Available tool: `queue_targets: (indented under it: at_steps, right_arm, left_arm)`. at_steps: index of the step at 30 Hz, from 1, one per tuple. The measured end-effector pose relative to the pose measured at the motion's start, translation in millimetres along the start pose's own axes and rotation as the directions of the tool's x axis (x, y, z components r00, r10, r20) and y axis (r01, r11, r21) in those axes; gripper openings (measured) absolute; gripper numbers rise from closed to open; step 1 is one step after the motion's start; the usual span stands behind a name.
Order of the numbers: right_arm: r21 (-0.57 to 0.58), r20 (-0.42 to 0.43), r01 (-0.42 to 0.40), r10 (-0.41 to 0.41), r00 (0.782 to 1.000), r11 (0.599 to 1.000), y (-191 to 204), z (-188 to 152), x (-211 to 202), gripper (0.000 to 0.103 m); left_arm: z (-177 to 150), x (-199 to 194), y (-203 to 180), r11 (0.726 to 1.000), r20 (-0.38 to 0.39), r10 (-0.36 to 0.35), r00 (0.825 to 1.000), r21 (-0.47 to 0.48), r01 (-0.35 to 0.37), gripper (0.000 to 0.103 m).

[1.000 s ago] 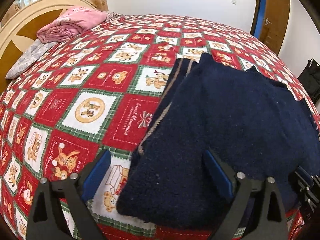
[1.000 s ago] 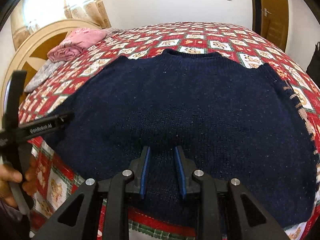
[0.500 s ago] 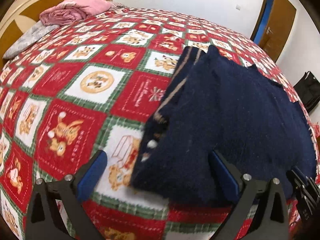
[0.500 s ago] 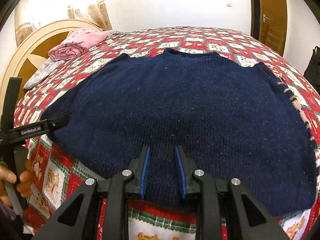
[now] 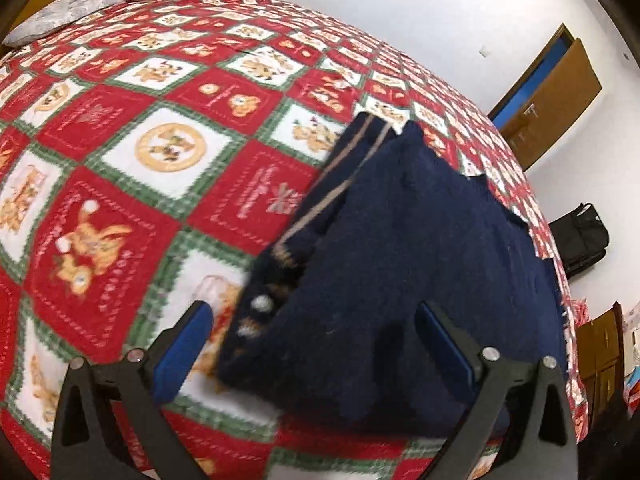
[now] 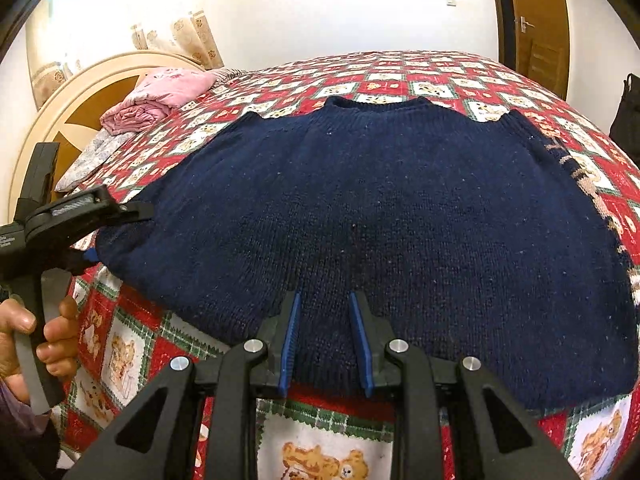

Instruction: Fold small clothes

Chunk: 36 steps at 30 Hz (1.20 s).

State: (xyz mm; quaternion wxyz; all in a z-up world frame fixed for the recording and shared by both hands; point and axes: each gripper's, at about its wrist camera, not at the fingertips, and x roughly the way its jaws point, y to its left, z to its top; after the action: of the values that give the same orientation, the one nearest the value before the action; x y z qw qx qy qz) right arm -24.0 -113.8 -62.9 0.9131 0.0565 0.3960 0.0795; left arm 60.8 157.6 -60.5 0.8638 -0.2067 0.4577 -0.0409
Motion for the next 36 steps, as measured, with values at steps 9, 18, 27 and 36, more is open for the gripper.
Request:
queue_targets:
  at_steps: [9,18,27,36]
  right_arm:
    - [0.058,-0.007,-0.042,0.043,0.999,0.997,-8.5,1.1,-3.6,0.027]
    - [0.261,0.065,-0.089,0.074,0.995,0.961,-73.4,16.7,-42.9,0.027]
    - [0.349,0.169,-0.081,0.023,0.985,0.934,-134.5,27.7,-99.0,0.027]
    - [0.413,0.191,-0.167,0.095,0.977,0.895,-171.8,18.4,-113.8,0.027]
  left_arm:
    - [-0.8,-3.4,-2.1,1.000,0.012,-0.020,1.000,0.005,0.020,0.025]
    - [9.9,-35.8,-59.5,0.985,0.118,0.013,0.993,0.167,-0.033,0.020]
    - [-18.0,-66.3,-172.8,0.899,0.160,-0.167,0.973,0.429,0.084,0.019]
    - [-118.7,-43.0,-260.4,0.690,0.013,-0.308,0.951,0.692,0.214,0.006]
